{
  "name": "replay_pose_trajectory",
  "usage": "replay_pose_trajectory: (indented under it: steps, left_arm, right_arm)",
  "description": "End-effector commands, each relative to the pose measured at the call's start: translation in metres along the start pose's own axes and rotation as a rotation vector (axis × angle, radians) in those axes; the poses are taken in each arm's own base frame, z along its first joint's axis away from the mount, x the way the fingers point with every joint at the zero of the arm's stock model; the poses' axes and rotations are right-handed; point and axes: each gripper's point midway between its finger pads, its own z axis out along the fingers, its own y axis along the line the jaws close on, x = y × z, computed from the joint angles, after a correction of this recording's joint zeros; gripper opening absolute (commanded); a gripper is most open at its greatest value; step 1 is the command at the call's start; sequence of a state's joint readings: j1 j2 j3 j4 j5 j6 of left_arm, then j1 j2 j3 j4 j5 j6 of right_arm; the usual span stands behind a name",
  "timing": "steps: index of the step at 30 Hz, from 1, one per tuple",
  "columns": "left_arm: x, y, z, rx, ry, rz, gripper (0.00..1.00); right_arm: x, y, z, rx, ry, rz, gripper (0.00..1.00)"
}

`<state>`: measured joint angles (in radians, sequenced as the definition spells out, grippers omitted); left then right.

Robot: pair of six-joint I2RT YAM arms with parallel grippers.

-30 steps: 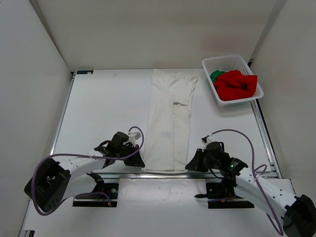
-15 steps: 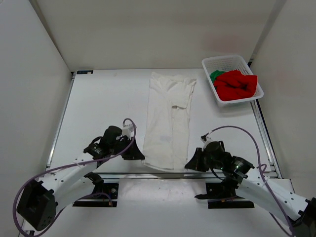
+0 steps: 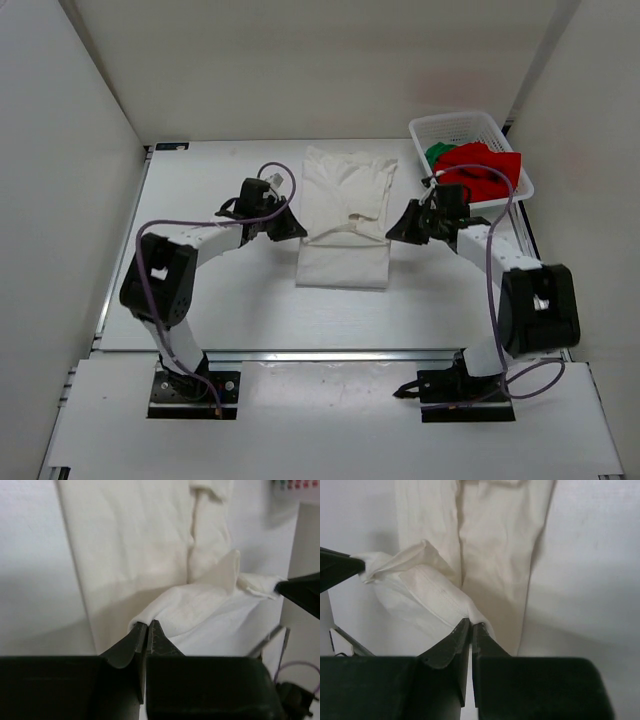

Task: Fold and stack the t-shirts
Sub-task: Fold the folded rectangular tshirt in 1/3 of the way

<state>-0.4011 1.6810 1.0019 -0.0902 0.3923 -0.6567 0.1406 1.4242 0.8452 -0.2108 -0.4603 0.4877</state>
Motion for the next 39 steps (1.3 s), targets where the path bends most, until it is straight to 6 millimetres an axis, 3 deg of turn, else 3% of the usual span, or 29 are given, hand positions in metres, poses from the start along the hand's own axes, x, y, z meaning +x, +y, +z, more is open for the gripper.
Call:
replay_pose_trajectory:
  steps: [1,2,3,4,7,9,12,16,19,21,22,23,24,25,27,28,31,33,36,37,39]
  left_arm:
    - [-0.049,0.004,0.012,-0.027,-0.103,-0.027,0.00]
    - [-0.055,0.014,0.021,-0.044,-0.105,-0.040,0.00]
    - [-0.059,0.022,0.029,-0.056,-0.101,-0.057,0.00]
    - [-0.061,0.032,0.037,-0.066,-0.095,-0.078,0.00]
    - [-0.072,0.036,0.052,-0.013,-0.107,-0.126,0.05]
    - [-0.080,0.033,0.057,0.017,-0.119,-0.138,0.09]
    - [-0.087,0.025,0.062,0.038,-0.132,-0.133,0.28]
    - [-0.102,0.002,0.037,0.116,-0.215,-0.138,0.49]
    - [-0.110,-0.022,0.008,0.129,-0.293,-0.082,0.51]
    - [-0.086,-0.036,-0.001,0.116,-0.274,-0.048,0.46]
    - [-0.080,-0.034,-0.002,0.107,-0.272,-0.043,0.43]
    - [-0.058,-0.037,-0.001,0.111,-0.241,-0.034,0.42]
    - [-0.034,-0.034,0.001,0.108,-0.208,-0.028,0.40]
    - [-0.025,-0.030,0.004,0.095,-0.196,-0.028,0.38]
    - [0.014,-0.012,0.016,0.072,-0.122,-0.025,0.35]
    - [0.023,-0.006,0.020,0.064,-0.098,-0.033,0.33]
    - [0.063,0.023,0.030,0.044,0.000,-0.079,0.30]
    - [0.076,0.036,0.031,0.009,0.026,-0.083,0.29]
    - [0.101,0.047,0.023,-0.005,0.054,-0.075,0.27]
    - [0.109,0.051,0.018,-0.012,0.062,-0.067,0.27]
    - [0.129,0.055,0.011,-0.022,0.088,-0.055,0.26]
  right_arm:
    - [-0.049,0.006,0.020,-0.061,-0.070,-0.081,0.00]
    - [-0.060,0.006,0.028,-0.056,-0.076,-0.077,0.00]
    - [-0.055,-0.005,0.039,-0.042,-0.044,-0.052,0.00]
    - [-0.068,0.000,0.043,-0.050,-0.056,-0.070,0.00]
    - [-0.073,-0.020,0.069,-0.023,-0.019,-0.029,0.01]
    - [-0.082,-0.025,0.076,-0.009,-0.042,-0.019,0.00]
    - [-0.090,-0.028,0.084,-0.011,-0.043,-0.008,0.01]
    - [-0.099,-0.025,0.075,0.022,-0.077,-0.031,0.20]
    - [-0.102,-0.016,0.054,0.066,-0.115,-0.053,0.38]
    - [-0.101,-0.005,0.036,0.110,-0.158,-0.105,0.49]
    - [-0.092,-0.001,0.036,0.114,-0.154,-0.122,0.49]
    - [-0.080,-0.005,0.031,0.129,-0.151,-0.114,0.48]
    - [-0.077,0.008,0.027,0.100,-0.168,-0.144,0.38]
    - [-0.048,0.005,0.034,0.096,-0.116,-0.148,0.29]
    - [-0.023,0.013,0.042,0.056,-0.083,-0.166,0.07]
    - [-0.004,0.007,0.048,0.062,-0.048,-0.163,0.00]
    - [0.037,-0.006,0.062,0.068,0.037,-0.149,0.00]
    - [0.049,-0.014,0.065,0.082,0.048,-0.136,0.00]
    - [0.079,-0.030,0.060,0.116,0.074,-0.120,0.00]
    - [0.083,-0.024,0.058,0.102,0.071,-0.118,0.00]
    - [0.114,-0.037,0.051,0.124,0.107,-0.100,0.00]
